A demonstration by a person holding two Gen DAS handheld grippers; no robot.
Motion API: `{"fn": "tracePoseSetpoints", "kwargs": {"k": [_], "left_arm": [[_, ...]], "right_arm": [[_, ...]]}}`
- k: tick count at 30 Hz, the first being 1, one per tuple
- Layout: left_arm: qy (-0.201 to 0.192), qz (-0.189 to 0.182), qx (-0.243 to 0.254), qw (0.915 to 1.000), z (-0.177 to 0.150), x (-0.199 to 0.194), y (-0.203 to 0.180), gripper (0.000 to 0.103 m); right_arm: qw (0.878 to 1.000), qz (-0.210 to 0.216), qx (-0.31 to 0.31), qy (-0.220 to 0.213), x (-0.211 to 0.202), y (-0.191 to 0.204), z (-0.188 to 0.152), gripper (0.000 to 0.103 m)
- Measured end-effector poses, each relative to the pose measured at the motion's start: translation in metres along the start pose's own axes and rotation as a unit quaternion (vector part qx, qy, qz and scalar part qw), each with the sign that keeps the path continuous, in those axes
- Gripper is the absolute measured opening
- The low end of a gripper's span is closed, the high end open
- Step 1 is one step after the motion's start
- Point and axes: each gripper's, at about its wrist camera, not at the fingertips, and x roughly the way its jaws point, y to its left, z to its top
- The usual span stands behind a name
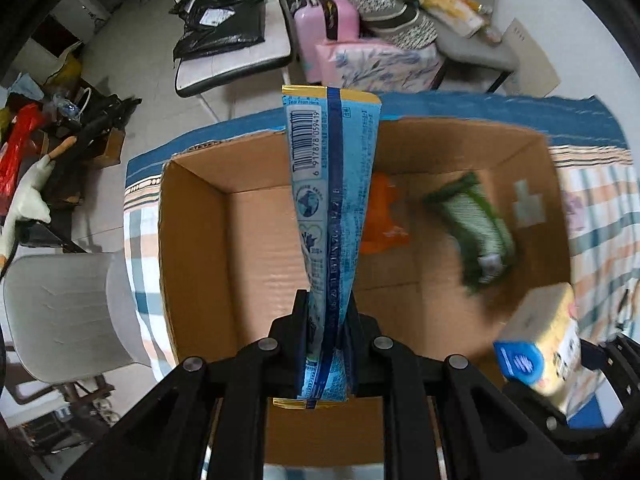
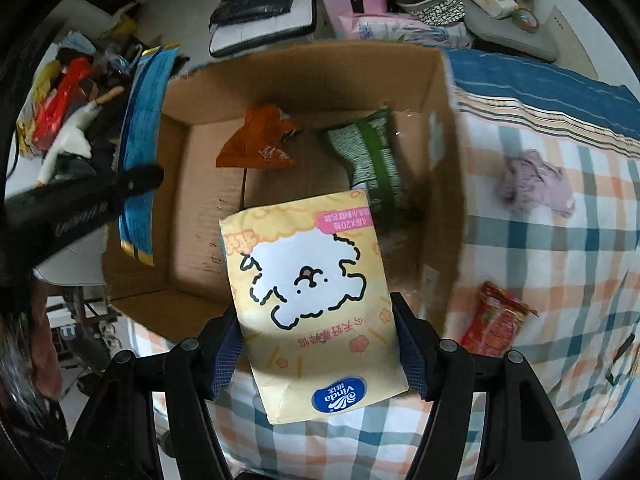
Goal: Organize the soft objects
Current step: 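Carry the blue pack and yellow box into the box and release both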
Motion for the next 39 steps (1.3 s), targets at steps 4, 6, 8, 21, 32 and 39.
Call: {"fn": "tracePoseSetpoints", "kwargs": {"k": [4, 6, 8, 21, 32, 39], "left_arm": [[0.022, 0.006, 0.008, 0.9997, 0.018, 0.032, 0.009, 0.012], [0.029, 0.007, 0.015, 0.9994, 0.025, 0.045, 0.011, 0.013], [0.037, 0.009, 0.019, 0.9991, 0.031, 0.056, 0.013, 0.013], [0.067, 0.014, 0.027, 0.9973, 0.047, 0.077, 0.014, 0.033], [0.030, -0.014, -0.012, 0.9994, 0.016, 0.029, 0.029, 0.082], [-0.008, -0.035, -0.046, 0.9983, -0.030, -0.008, 0.029, 0.092]], "right_arm": [[1.000, -0.018, -0.006, 0.016, 0.024, 0.009, 0.010, 0.070], [0.999, -0.025, -0.004, 0.021, 0.035, 0.010, 0.014, 0.070], [0.999, -0.030, -0.004, 0.028, 0.045, 0.010, 0.017, 0.070], [0.999, -0.022, -0.002, 0.044, 0.062, 0.009, 0.027, 0.078], [0.997, -0.067, -0.021, 0.017, 0.037, 0.012, 0.023, 0.103], [0.996, -0.084, -0.018, -0.007, 0.014, 0.016, 0.009, 0.103]]}}
